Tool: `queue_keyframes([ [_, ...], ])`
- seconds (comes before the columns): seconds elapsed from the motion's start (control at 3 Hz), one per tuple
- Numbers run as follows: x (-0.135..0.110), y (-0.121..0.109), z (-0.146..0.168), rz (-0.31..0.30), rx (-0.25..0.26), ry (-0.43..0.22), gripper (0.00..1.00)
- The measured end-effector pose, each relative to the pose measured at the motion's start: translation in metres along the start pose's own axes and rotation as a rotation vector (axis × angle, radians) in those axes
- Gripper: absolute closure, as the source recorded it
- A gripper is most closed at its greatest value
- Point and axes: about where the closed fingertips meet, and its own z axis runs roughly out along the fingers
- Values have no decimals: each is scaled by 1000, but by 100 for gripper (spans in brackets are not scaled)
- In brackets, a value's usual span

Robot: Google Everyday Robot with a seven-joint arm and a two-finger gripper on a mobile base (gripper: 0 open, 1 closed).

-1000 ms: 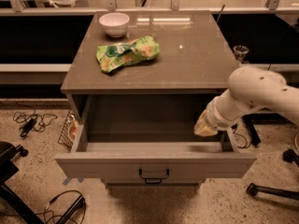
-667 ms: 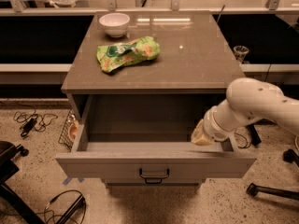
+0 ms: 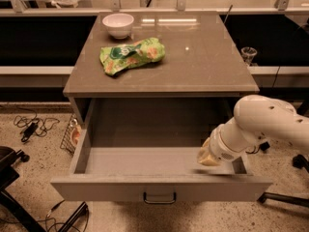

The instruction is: Open top drawer

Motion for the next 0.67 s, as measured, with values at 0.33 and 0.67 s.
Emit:
queue_keyframes([
  [0.33, 1, 25, -7, 17, -30, 25, 100],
  [0.67, -3, 74, -24, 44, -106, 71, 100],
])
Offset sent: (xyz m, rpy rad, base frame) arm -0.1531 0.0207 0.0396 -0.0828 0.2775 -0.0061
